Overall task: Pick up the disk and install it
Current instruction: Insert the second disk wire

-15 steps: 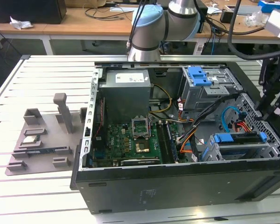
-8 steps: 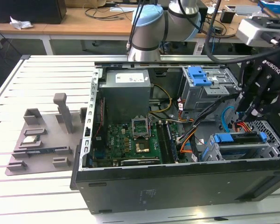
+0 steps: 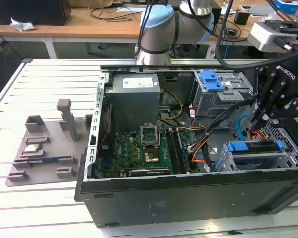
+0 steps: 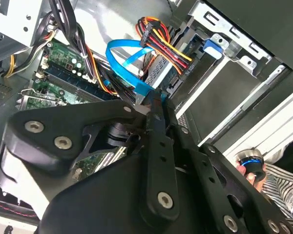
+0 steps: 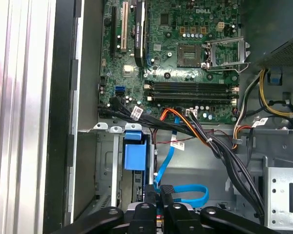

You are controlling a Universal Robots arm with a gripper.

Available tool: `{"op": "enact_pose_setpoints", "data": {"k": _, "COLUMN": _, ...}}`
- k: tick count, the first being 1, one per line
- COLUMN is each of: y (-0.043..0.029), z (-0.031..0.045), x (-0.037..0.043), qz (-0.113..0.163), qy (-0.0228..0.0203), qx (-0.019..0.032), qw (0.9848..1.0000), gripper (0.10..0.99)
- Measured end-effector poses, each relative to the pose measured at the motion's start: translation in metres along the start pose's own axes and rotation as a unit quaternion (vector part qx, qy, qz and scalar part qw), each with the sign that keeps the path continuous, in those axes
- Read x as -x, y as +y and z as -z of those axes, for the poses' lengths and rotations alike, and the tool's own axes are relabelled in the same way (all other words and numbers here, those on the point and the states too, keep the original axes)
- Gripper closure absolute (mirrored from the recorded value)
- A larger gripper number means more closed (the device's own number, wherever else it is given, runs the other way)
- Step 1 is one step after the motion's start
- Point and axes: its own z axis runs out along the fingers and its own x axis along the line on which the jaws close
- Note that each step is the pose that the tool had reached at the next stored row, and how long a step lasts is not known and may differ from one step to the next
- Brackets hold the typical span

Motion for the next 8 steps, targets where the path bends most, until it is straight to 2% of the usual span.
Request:
{"op": "enact_pose_setpoints", "data": {"k": 3, "y": 0.0001, "z": 0.0, "x": -0.0005, "qz": 0.0, "qy": 0.0001, "qx": 0.0, "qw": 1.0, "gripper": 0.929}}
{"op": "enact_pose_setpoints", "data": {"k": 6, "y": 0.0003, "z": -0.0011, "x": -0.008, "qz": 0.0, "qy": 0.0016, "qx": 0.0001, "qw": 1.0, "gripper": 0.929}}
{"op": "enact_pose_setpoints", "data": {"k": 8, "y": -0.0005, "z": -0.0068, "x": -0.0129, "qz": 0.0, "qy": 0.0016, "qx": 0.0001, "qw": 1.0, "gripper": 0.929}}
